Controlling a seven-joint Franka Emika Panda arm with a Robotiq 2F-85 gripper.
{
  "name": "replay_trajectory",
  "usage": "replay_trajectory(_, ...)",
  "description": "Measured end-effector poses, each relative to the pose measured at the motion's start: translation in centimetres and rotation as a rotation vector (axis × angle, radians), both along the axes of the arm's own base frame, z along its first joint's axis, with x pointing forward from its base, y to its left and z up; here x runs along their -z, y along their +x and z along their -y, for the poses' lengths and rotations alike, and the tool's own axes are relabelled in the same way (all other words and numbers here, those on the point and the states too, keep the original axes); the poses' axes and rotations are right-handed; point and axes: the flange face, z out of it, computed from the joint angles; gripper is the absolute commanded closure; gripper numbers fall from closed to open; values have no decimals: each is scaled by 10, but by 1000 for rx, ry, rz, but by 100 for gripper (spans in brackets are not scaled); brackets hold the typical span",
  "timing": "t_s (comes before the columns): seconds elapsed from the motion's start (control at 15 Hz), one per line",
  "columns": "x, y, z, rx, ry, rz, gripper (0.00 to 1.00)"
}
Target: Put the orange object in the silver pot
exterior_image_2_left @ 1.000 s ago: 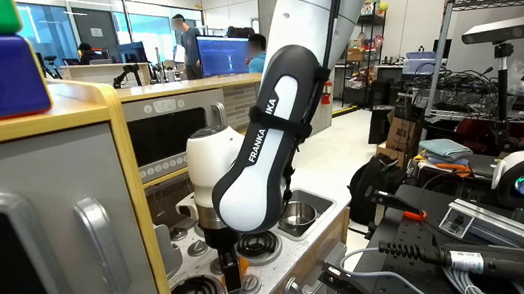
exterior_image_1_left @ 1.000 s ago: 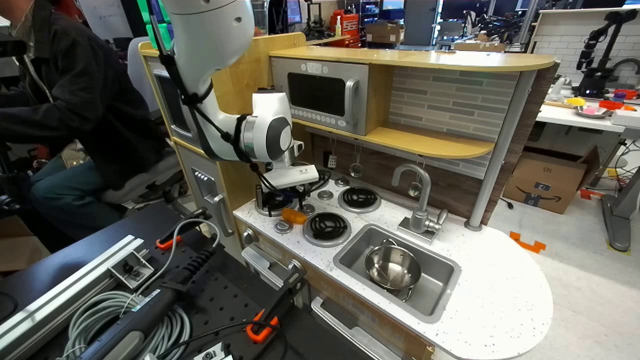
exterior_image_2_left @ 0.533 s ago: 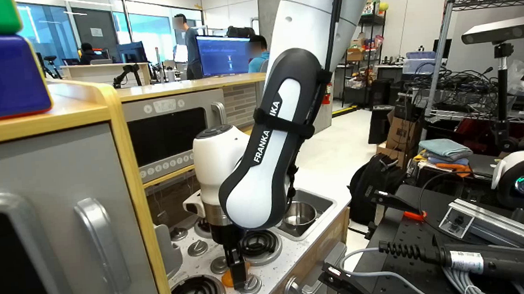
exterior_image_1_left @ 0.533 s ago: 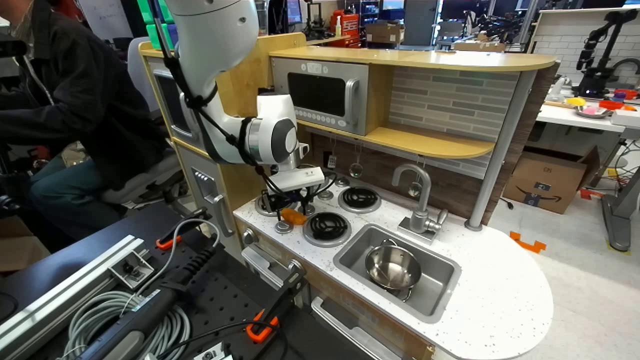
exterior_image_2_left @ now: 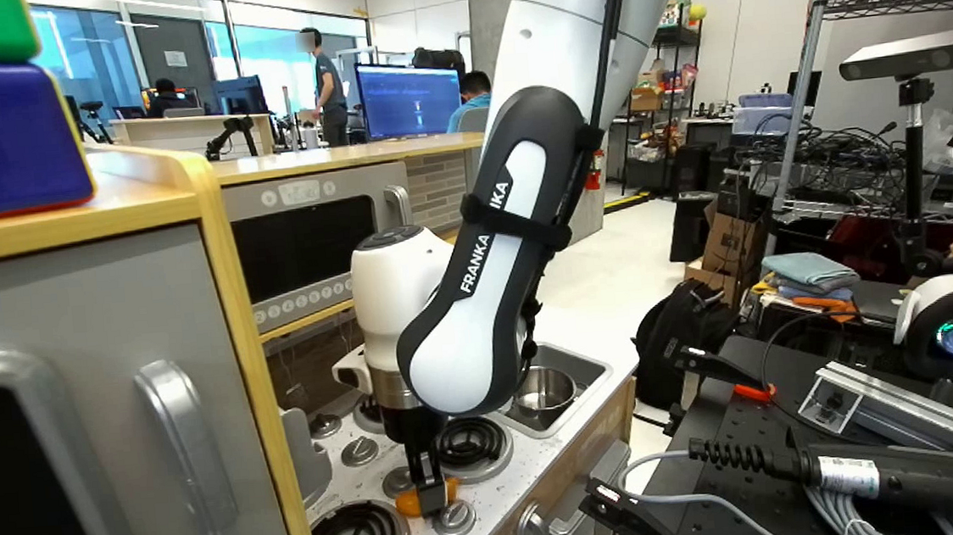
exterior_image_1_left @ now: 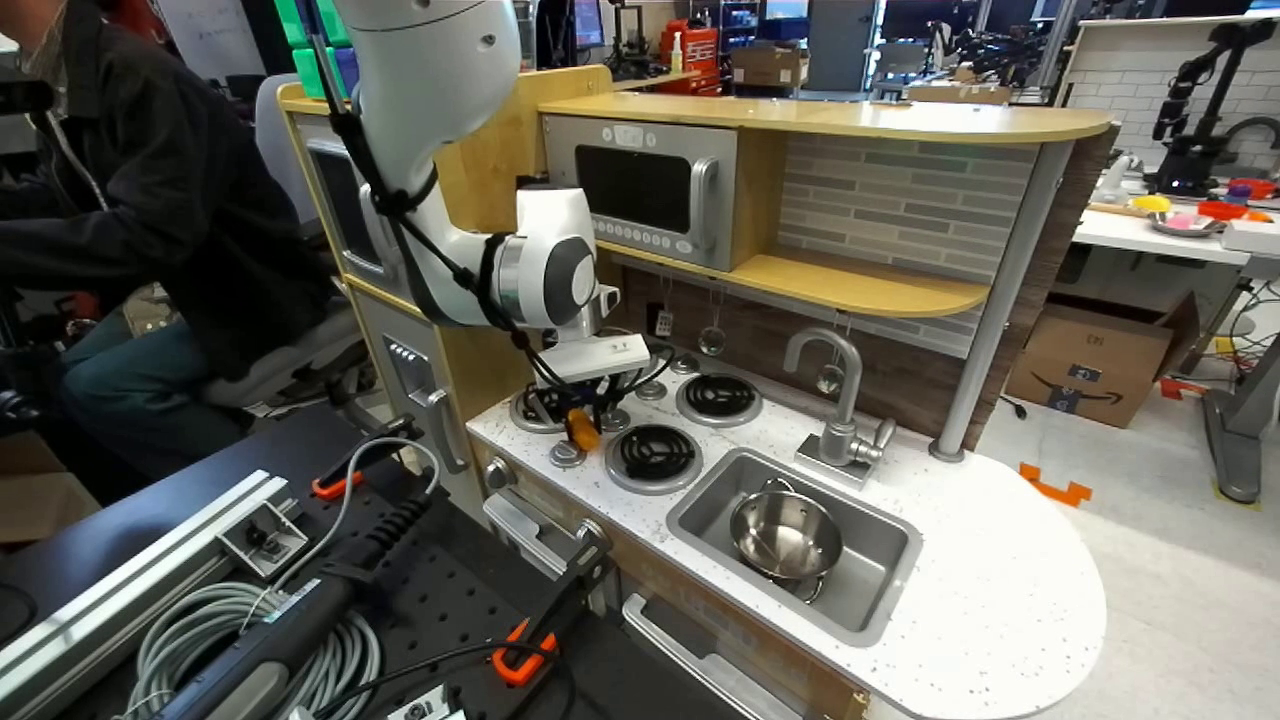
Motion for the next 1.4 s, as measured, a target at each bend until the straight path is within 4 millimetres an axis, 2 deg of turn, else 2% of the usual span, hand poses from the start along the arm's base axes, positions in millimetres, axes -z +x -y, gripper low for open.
replay_trajectory(0.2, -5, 5, 12, 37, 18, 1, 84)
replay_trajectory(0.4, -27, 14, 34, 101, 46, 20, 84)
replay_trajectory(0.6, -59, 21, 69, 183, 46, 54, 84)
replay_trajectory(0.73, -73, 27, 100, 283, 27, 76, 84)
replay_trajectory(0.93, -67, 33, 158, 438, -35, 75, 84)
replay_trajectory(1.13, -51, 45, 213, 594, -103, 77, 84)
replay_trajectory(1.27, -37, 52, 239, 698, -143, 67, 84)
replay_trajectory(1.4, -22, 57, 257, 800, -182, 42, 84)
